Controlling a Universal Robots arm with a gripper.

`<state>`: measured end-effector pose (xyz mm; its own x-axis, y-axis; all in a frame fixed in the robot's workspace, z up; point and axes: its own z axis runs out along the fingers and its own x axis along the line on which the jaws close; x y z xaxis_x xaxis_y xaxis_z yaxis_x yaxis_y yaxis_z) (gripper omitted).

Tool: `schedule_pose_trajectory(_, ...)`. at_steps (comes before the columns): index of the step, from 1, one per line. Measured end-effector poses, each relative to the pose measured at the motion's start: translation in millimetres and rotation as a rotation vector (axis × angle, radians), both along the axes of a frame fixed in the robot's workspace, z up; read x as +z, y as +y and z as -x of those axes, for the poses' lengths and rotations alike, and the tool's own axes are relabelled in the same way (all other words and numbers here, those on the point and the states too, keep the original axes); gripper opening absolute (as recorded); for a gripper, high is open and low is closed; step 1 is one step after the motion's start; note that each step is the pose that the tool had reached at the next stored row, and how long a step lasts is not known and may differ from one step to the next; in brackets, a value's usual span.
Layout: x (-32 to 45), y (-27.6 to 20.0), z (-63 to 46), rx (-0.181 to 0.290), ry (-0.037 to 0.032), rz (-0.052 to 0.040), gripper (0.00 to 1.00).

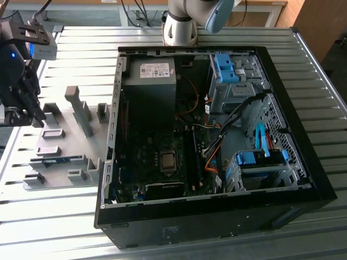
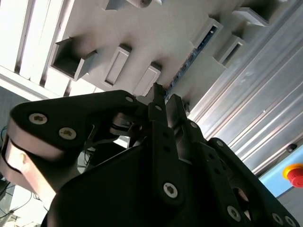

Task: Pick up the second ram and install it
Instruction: 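Pick up the second ram and move it above second insertion slot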

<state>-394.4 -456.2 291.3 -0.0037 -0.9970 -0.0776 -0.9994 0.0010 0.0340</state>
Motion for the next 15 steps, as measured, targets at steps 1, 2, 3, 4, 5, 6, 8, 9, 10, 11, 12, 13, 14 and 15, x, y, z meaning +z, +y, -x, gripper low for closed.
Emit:
schedule_pose_trajectory(1,-0.7,0.0,0.1,-0.003,0.0001,0.0,0.24)
schedule_pose_trajectory(2,-1.3,-0.1,0.1,-0.006,0.0001,0.0001,0.24)
schedule_pose_trajectory(3,-1.6,-0.2,0.0,-0.01,0.0002,0.0002,0.24)
schedule_pose_trajectory(4,-1.6,-0.2,0.0,-0.011,0.0004,0.0006,0.24)
schedule_pose_trajectory(5,-1.6,-0.2,0.0,-0.011,0.0004,0.0006,0.24)
schedule_pose_trajectory(6,-1.7,-0.2,0.0,-0.011,0.0003,0.0005,0.24)
schedule_pose_trajectory(8,-1.8,-0.2,0.0,-0.011,0.0002,0.0004,0.24)
schedule_pose_trajectory(9,-1.8,-0.2,0.0,-0.011,0.0002,0.0004,0.24)
schedule_pose_trajectory(10,-1.8,-0.2,0.0,-0.011,0.0002,0.0004,0.24)
schedule_pose_trajectory(11,-1.8,-0.2,0.0,-0.011,0.0002,0.0005,0.24)
schedule_pose_trajectory(12,-1.8,-0.2,0.0,-0.011,0.0002,0.0005,0.25)
schedule_pose_trajectory(13,-1.8,-0.2,0.0,-0.011,0.0002,0.0005,0.25)
schedule_pose_trajectory(14,-1.9,-0.2,0.0,-0.011,0.0002,0.0005,0.32)
schedule_pose_trajectory(15,-2.1,-0.2,0.0,-0.011,0.0001,0.0004,0.32)
